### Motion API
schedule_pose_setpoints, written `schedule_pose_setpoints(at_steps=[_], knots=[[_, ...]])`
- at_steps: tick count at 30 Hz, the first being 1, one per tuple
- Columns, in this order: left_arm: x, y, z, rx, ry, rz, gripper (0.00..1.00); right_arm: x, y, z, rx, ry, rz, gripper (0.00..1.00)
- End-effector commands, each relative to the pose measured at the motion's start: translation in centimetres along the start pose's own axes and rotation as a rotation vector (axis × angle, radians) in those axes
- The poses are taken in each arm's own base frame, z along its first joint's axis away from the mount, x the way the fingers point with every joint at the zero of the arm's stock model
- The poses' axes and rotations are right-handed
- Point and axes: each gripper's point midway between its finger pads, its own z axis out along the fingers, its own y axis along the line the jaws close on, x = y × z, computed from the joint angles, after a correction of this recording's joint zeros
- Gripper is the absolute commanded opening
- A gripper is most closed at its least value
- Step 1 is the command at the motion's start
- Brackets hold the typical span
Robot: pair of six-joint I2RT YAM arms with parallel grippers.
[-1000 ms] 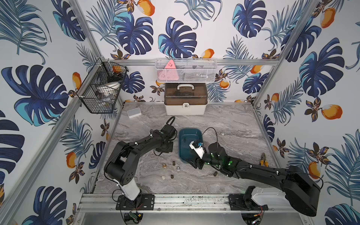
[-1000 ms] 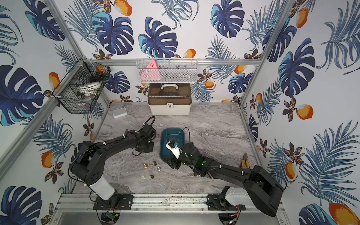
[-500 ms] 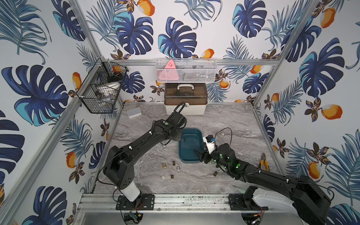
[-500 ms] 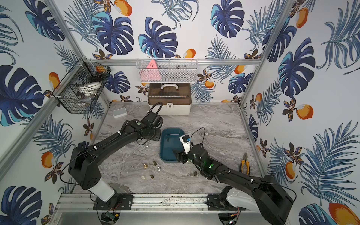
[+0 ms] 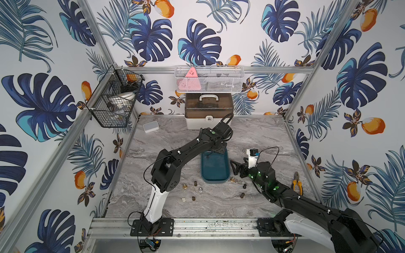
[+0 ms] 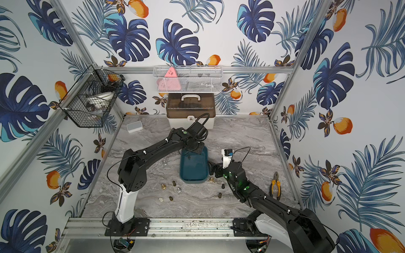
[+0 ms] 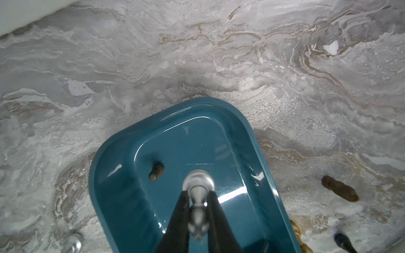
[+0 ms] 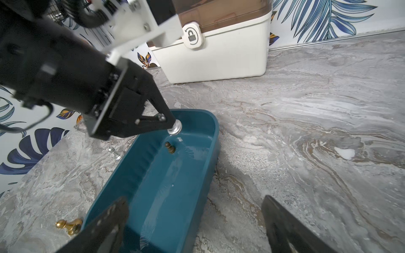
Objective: Put the chess pieces into the storage box
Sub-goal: Place the chess piece in the storage box.
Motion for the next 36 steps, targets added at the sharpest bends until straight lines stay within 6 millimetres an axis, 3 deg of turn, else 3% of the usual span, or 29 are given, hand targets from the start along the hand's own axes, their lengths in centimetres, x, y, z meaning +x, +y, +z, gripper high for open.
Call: schedule_pose_setpoints(at_steps=[1, 7, 20, 36], knots=[[0.6, -0.3, 0.6, 0.013, 0.028, 0.018, 0.13, -1.3, 0.4, -0.1, -0.018, -0.051, -0.007, 0.96], [2.4, 0.1, 2.6, 0.0, 0.076, 0.002, 0.13, -1.3, 0.8, -0.1, -0.04, -0.059, -0.004, 0.97], [2.4, 1.4, 5.0, -0.008, 0.106, -0.015, 0.13, -1.5, 1.0, -0.4, -0.051, -0.072, -0.006, 0.97], [3.2, 2.6, 5.7, -0.07, 0.126, -0.013, 0.13, -1.5, 1.2, -0.3, -0.066, -0.067, -0.005, 0.97]])
